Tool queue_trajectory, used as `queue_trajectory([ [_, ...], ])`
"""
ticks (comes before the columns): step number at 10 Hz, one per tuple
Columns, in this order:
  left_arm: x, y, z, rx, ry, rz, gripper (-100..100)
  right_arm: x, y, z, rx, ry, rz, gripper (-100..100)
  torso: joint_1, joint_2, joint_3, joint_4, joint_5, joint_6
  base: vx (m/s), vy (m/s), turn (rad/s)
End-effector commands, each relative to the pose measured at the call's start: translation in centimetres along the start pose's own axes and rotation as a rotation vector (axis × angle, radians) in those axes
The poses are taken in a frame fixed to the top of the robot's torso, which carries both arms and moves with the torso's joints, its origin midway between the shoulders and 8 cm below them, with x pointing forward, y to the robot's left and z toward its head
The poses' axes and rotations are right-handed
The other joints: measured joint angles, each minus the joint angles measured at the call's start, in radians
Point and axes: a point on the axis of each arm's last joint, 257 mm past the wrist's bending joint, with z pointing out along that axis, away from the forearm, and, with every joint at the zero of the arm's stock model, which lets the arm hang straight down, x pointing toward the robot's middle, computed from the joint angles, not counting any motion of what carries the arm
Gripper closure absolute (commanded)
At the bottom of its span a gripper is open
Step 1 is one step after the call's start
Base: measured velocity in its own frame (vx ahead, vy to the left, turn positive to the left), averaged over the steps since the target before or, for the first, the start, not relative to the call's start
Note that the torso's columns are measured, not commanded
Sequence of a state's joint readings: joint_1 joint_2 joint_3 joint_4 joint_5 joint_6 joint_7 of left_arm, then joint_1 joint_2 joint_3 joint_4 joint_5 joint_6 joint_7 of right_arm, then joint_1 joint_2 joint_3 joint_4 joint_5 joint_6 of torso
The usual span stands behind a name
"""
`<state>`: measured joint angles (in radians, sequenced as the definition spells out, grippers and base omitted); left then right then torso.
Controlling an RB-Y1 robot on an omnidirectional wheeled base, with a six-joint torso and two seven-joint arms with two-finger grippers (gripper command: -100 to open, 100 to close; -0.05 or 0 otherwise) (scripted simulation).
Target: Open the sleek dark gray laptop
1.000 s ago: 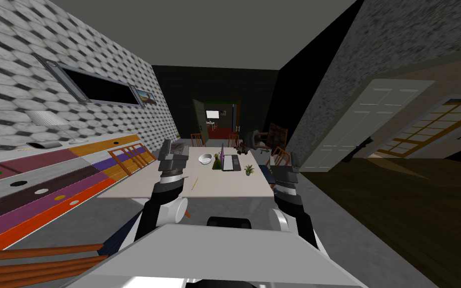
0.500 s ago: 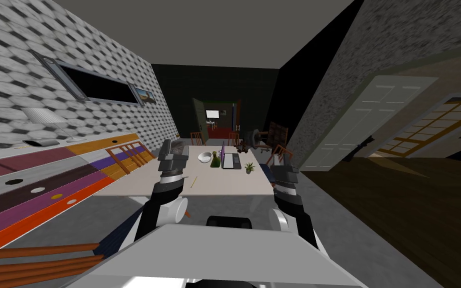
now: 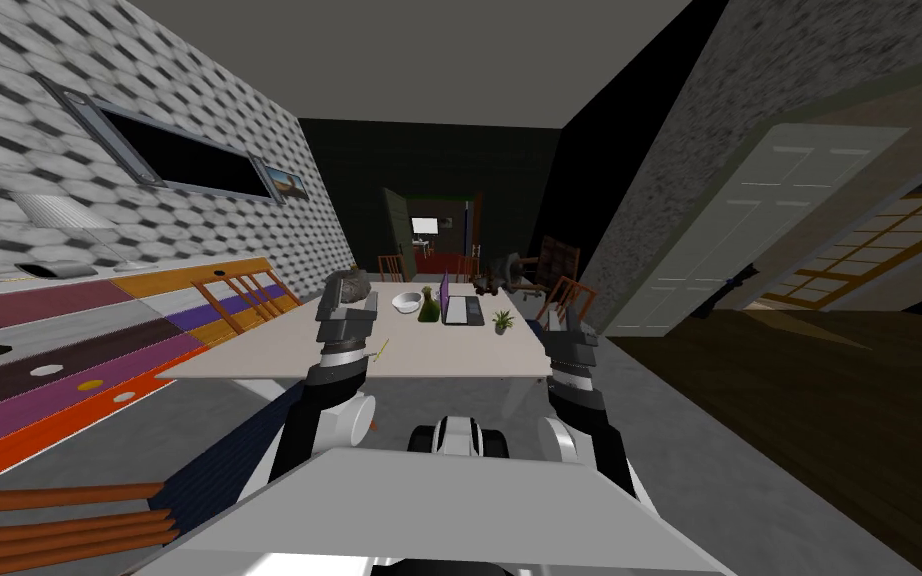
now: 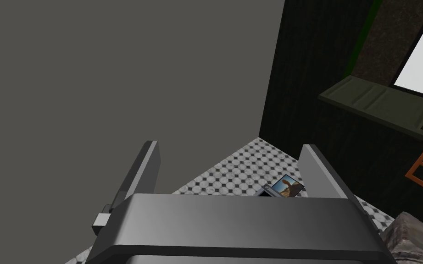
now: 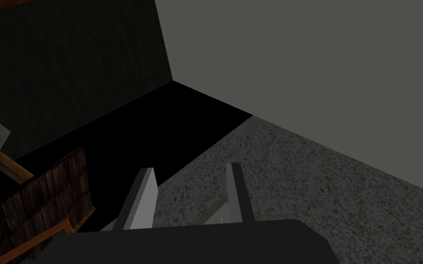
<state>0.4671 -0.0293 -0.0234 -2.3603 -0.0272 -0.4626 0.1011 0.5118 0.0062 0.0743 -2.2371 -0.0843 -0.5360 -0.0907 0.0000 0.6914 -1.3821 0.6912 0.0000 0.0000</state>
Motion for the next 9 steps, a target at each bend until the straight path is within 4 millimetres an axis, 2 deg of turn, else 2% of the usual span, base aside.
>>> queue_trajectory([
  [1, 0.0, 0.0, 0.0, -0.001, 0.0, 0.0, 0, 0.1, -0.3, 0.2, 0.004, 0.04, 0.009, -100, 0.0, 0.034, -0.069, 0.033, 0.0, 0.0, -0.006, 0.014, 0.048],
  [5, 0.0, 0.0, 0.0, -0.001, 0.0, 0.0, 0, -0.7, -1.1, 1.3, -0.008, 0.069, 0.084, -100, 0.001, 0.047, -0.094, 0.047, 0.0, 0.0, -0.017, 0.032, 0.077],
  [9, 0.0, 0.0, 0.0, -0.001, 0.0, 0.0, 0, -2.8, -2.0, 3.4, -0.046, 0.052, 0.218, -100, 0.0, 0.047, -0.094, 0.047, 0.0, 0.0, -0.022, 0.048, 0.11],
])
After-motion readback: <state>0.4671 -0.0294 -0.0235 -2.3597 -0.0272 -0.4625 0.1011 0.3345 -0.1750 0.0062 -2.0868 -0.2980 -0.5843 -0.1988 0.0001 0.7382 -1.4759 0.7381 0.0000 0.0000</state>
